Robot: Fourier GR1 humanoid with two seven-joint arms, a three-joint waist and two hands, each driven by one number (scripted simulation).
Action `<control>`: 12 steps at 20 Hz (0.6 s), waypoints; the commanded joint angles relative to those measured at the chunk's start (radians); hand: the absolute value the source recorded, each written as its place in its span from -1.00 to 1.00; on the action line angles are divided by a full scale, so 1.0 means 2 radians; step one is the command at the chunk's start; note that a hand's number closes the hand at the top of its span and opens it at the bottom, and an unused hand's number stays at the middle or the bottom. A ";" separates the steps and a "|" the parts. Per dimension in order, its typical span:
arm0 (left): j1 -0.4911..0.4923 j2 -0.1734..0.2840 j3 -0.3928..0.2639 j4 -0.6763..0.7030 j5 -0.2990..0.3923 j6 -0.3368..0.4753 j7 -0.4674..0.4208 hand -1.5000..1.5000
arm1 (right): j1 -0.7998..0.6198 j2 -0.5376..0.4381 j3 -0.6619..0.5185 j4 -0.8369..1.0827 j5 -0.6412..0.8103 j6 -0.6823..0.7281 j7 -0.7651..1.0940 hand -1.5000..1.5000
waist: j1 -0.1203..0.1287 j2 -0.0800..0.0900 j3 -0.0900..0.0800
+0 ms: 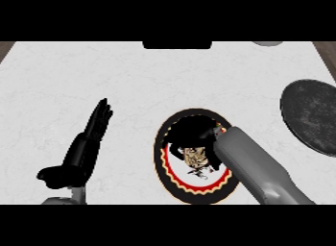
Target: Pick the cupcake from the plate and place it in the pan
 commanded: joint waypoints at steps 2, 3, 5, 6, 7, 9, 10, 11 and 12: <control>-0.010 0.003 0.009 0.007 0.003 -0.008 0.001 0.00 | -0.006 0.009 -0.055 -0.005 -0.018 -0.012 -0.008 1.00 | -0.001 0.008 0.002; -0.006 -0.015 -0.010 -0.002 -0.013 0.013 0.016 0.00 | 0.028 0.026 -0.050 -0.008 -0.016 -0.040 0.011 1.00 | -0.002 0.008 0.002; 0.007 0.001 0.011 0.003 0.002 0.003 -0.002 0.00 | 0.041 0.015 -0.119 -0.004 -0.033 -0.039 0.145 1.00 | -0.022 0.003 0.002; 0.008 -0.001 0.014 0.010 0.001 0.009 0.007 0.00 | 0.046 0.011 -0.142 -0.003 -0.032 -0.045 0.194 1.00 | -0.038 0.000 0.001; 0.010 0.007 0.024 0.006 -0.001 0.012 0.002 0.00 | 0.052 -0.011 -0.176 0.005 -0.038 -0.055 0.230 1.00 | -0.050 -0.003 0.001; 0.017 0.006 0.035 0.005 0.002 0.022 0.003 0.00 | 0.072 -0.032 -0.230 0.012 -0.049 -0.081 0.303 1.00 | -0.081 -0.009 0.001; 0.025 0.004 0.031 0.005 0.000 0.023 -0.001 0.00 | 0.069 -0.024 -0.249 0.001 -0.052 -0.099 0.343 1.00 | -0.075 -0.011 0.000; 0.024 0.004 0.032 0.003 0.002 0.022 0.003 0.00 | 0.073 -0.014 -0.260 -0.016 -0.052 -0.119 0.376 1.00 | -0.073 -0.012 0.000; 0.029 0.006 0.032 0.002 0.002 0.020 -0.001 0.00 | 0.058 -0.022 -0.272 -0.029 -0.038 -0.141 0.416 1.00 | -0.064 -0.012 0.000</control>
